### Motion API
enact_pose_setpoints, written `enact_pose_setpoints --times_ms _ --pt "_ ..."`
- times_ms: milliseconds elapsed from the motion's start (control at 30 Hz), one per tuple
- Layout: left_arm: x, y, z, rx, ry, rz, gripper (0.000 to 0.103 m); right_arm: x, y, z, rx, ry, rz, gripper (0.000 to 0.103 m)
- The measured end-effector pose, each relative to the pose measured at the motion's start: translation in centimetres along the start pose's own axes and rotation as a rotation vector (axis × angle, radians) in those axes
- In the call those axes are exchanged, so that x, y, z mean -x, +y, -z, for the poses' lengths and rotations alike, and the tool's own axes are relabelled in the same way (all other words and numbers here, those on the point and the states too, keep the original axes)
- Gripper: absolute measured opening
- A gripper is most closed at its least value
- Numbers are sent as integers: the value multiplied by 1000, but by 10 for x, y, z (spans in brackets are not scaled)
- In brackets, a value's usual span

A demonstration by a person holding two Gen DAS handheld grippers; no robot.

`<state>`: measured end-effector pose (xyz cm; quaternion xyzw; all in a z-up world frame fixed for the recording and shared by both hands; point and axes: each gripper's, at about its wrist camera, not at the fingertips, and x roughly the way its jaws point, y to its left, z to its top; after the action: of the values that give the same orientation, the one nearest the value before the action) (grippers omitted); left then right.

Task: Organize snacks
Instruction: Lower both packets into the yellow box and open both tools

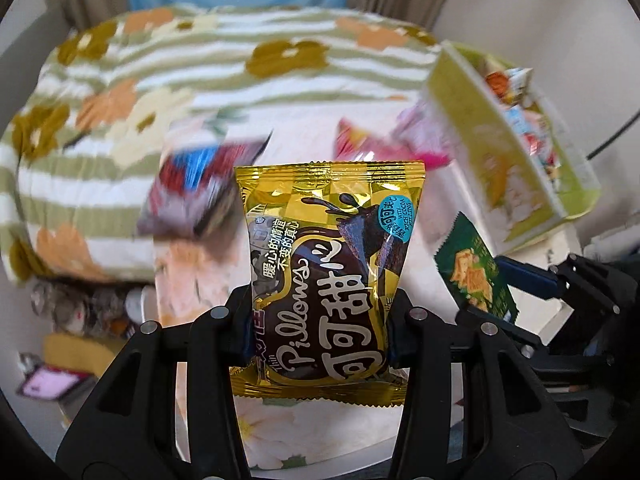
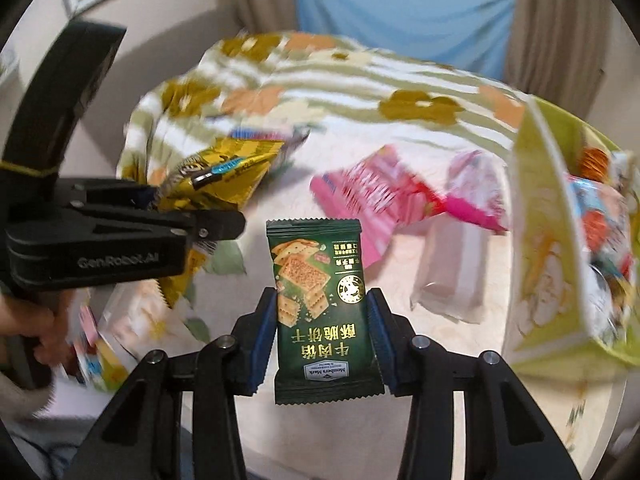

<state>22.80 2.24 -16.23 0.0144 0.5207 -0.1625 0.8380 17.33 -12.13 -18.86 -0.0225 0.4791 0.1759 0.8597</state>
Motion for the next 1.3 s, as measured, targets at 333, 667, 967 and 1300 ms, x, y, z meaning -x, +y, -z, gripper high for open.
enact_pose_setpoints --times_ms 333,667,967,1300 --pt "39 -87 -58 -69 -135 63 42 94 -64 -11 -199 -168 88 41" --pt "4 -235 -103 -163 -136 168 42 165 -190 9 -307 -239 203 41" --pt "-67 -337 -131 -168 -84 152 42 181 -279 32 -349 -231 203 41" --pt "-84 -350 -120 -124 -85 72 103 180 -321 40 -366 -220 151 41"
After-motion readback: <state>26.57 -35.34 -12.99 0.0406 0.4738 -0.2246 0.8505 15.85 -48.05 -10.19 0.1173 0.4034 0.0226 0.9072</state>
